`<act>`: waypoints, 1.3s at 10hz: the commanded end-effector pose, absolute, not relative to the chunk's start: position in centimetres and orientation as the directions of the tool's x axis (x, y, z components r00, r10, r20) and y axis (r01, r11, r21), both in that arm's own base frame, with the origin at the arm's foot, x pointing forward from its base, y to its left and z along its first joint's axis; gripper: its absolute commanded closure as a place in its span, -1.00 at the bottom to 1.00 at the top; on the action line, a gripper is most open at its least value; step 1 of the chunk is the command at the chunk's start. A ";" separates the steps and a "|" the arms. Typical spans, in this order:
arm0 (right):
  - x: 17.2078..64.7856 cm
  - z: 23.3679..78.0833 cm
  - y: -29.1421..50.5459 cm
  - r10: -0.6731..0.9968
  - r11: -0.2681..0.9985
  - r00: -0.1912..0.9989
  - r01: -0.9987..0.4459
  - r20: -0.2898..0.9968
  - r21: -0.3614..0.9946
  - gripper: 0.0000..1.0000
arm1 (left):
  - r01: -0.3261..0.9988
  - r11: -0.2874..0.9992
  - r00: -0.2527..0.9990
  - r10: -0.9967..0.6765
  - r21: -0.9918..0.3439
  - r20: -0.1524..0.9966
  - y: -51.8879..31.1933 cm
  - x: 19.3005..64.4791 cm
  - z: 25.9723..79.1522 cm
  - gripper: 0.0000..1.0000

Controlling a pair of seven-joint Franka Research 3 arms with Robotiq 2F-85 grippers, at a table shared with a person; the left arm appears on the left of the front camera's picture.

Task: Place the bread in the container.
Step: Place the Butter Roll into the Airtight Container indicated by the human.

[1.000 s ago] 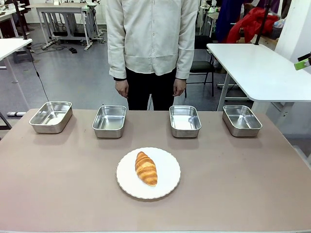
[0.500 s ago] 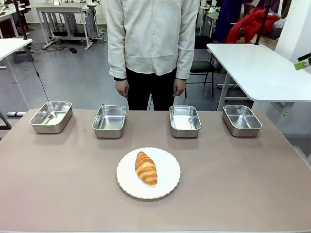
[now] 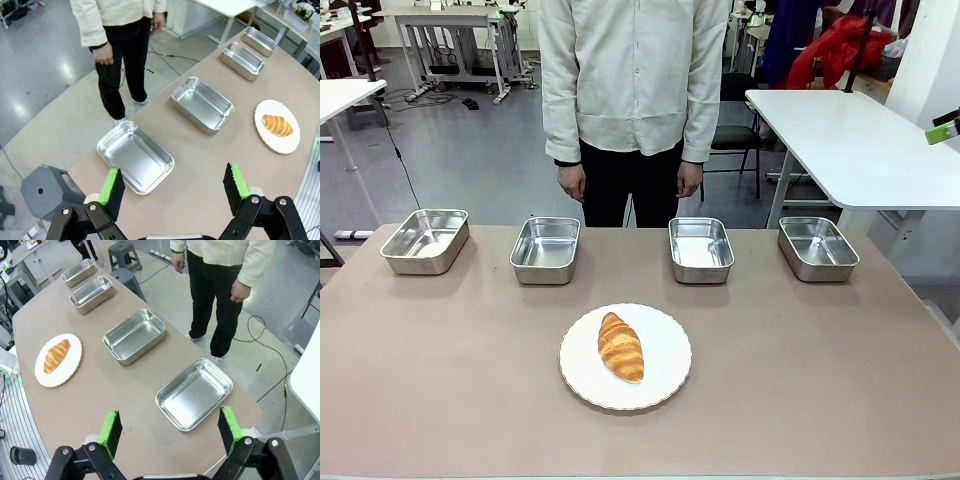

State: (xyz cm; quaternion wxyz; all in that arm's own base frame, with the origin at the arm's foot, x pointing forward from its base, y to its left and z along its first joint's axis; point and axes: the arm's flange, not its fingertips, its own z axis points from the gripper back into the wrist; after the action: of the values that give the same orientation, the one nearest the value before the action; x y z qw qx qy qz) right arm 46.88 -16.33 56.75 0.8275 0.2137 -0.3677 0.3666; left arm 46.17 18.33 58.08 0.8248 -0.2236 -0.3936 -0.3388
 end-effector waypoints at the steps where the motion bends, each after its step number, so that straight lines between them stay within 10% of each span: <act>1: 46.9 56.8 -16.3 0.448 0.637 0.457 -0.767 0.769 0.084 -1.00 | 0.746 0.658 0.446 -0.386 -0.098 0.807 18.6 46.0 58.1 -1.00; 13: 46.9 56.8 -16.3 0.448 0.637 0.457 -0.767 0.769 0.084 -1.00 | 0.746 0.658 0.446 -0.386 -0.098 0.807 18.6 46.0 58.1 -1.00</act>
State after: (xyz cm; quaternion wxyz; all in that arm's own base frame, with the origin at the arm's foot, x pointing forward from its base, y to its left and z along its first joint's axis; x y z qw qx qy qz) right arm 46.88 -16.33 56.75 0.8275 0.2138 -0.3677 0.3666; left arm 46.17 18.33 58.08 0.8248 -0.2236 -0.3936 -0.3388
